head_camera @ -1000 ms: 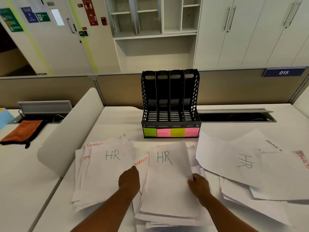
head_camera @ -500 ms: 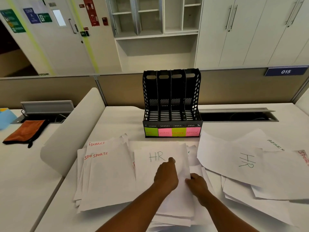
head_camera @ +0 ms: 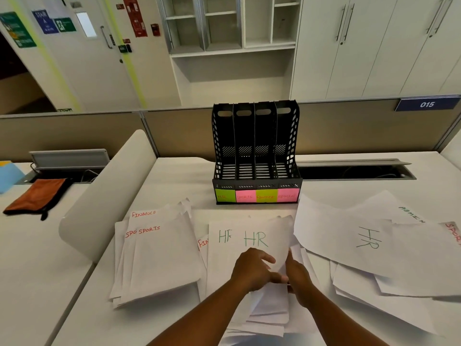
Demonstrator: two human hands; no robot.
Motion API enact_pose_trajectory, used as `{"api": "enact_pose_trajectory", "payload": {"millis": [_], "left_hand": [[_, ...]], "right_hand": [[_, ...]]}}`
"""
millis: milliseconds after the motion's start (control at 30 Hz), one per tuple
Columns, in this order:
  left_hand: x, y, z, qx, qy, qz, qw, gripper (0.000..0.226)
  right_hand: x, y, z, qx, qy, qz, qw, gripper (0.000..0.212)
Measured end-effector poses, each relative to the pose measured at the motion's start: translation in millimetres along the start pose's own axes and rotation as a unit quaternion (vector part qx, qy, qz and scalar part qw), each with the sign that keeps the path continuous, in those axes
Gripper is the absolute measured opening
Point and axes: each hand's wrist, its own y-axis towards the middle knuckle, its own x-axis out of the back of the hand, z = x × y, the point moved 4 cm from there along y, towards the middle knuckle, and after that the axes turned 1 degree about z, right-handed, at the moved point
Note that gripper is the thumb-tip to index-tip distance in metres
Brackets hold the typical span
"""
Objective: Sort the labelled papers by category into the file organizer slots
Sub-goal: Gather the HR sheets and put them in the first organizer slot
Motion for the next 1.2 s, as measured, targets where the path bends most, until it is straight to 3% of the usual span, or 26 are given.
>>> {"api": "enact_pose_trajectory", "payload": {"millis": [133, 300, 567, 733, 900, 1067, 1200], "left_hand": [[-12, 2, -5, -0.038, -0.023, 0.048, 0.998, 0.054], [-18, 1, 1, -0.024, -0.084, 0.113, 0.990, 0.048], [16, 5, 59, 0.093, -0.113, -0.061, 0.987, 0.031], [34, 7, 81, 0.142, -0.135, -0.180, 0.964, 0.041], [50, 3, 75, 0.156, -0.172, -0.317, 0.920, 0.055], [55, 17, 69, 0.084, -0.239, -0.247, 0.935, 0.034], [60, 19, 70, 0.054, -0.280, -0.231, 0.930, 0.035]], "right_hand": [[-1, 0, 5, 0.007, 0.055, 0.035, 0.998, 0.055], [1, 1, 8, -0.022, 0.161, 0.078, 0.984, 0.063], [16, 14, -12, -0.039, -0.057, -0.004, 0.998, 0.031], [26, 17, 1, 0.045, -0.102, -0.048, 0.993, 0.023], [36, 24, 11, 0.066, -0.049, -0.097, 0.992, 0.022], [41, 28, 13, 0.029, 0.001, -0.096, 0.995, 0.023], [45, 31, 8, 0.025, 0.045, -0.087, 0.995, 0.022]]}}
